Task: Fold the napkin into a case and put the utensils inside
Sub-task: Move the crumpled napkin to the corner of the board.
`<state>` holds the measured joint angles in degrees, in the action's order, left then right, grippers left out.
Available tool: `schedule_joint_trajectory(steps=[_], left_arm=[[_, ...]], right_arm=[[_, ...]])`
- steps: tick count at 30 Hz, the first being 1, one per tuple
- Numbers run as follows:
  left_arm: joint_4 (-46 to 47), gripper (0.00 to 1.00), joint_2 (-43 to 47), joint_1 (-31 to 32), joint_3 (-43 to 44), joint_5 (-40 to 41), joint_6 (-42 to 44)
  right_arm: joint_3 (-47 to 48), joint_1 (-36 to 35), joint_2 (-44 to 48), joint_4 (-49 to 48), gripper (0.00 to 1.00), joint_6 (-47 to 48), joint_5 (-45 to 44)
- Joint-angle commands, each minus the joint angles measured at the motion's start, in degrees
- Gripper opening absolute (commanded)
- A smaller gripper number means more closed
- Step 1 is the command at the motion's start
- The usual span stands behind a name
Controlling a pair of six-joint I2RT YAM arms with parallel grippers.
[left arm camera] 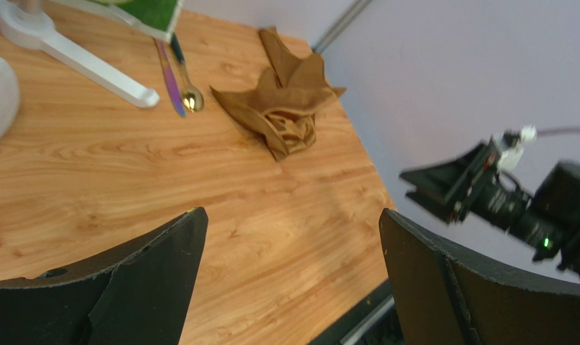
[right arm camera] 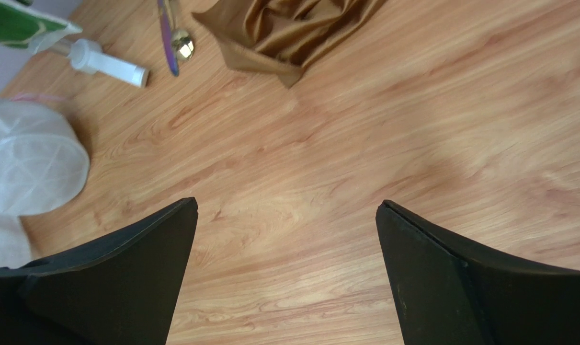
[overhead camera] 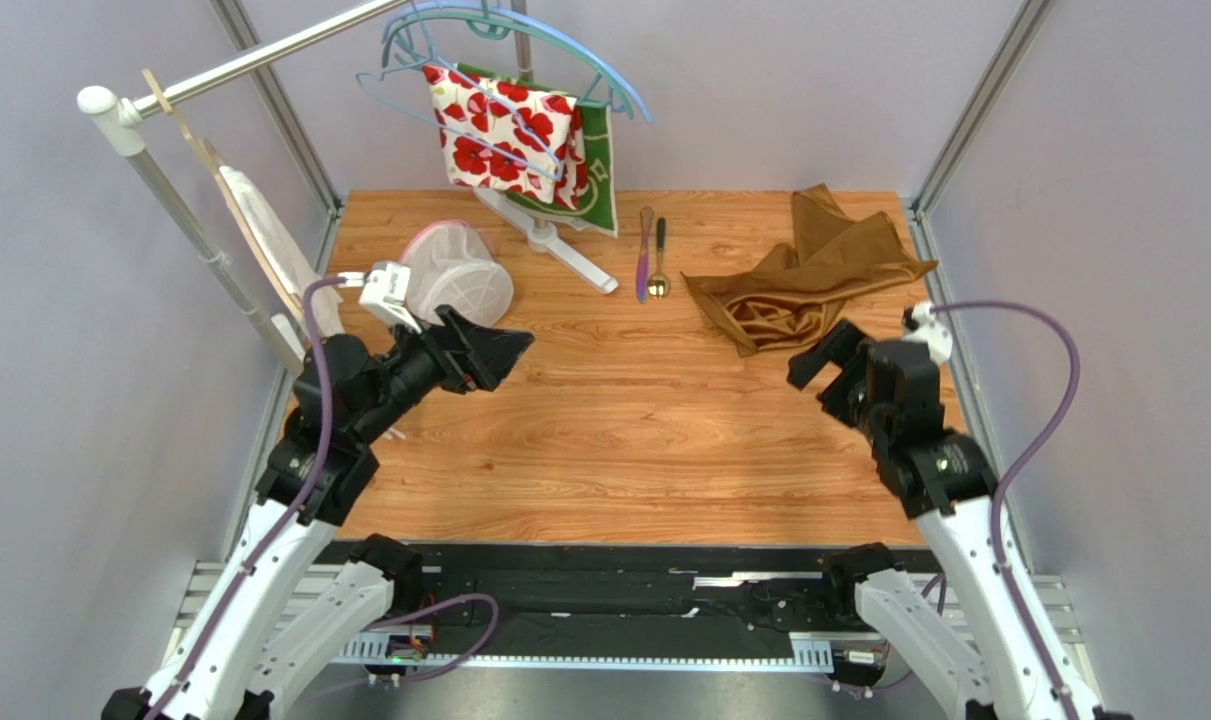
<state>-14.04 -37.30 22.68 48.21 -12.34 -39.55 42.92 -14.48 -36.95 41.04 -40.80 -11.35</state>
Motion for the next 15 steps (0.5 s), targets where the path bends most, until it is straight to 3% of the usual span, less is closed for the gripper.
schedule_joint_trajectory(steps=[1,3,9,13,15], left_arm=[[3.76,0.96,-8.8,-0.09,2.94,-10.25,-2.2],[2.8,0.89,-13.04,1.13,6.61,-7.64,-2.12],[-0.46,0.9,-30.97,12.63,20.15,9.14,3.68],[-0.47,0.87,-46.15,16.59,28.6,11.36,5.79],[2.52,0.84,-49.61,18.01,30.8,14.25,6.41]], right_arm=[[16.64,2.69,-15.9,4.04,1.0,7.39,-9.29],[24.79,6.64,-21.99,5.1,1.0,8.71,-10.79],[41.7,18.42,-45.55,1.95,1.0,14.67,-3.6],[54.7,21.42,-61.63,0.28,0.86,18.38,2.03],[62.44,21.69,-70.66,0.62,0.82,19.26,5.63]])
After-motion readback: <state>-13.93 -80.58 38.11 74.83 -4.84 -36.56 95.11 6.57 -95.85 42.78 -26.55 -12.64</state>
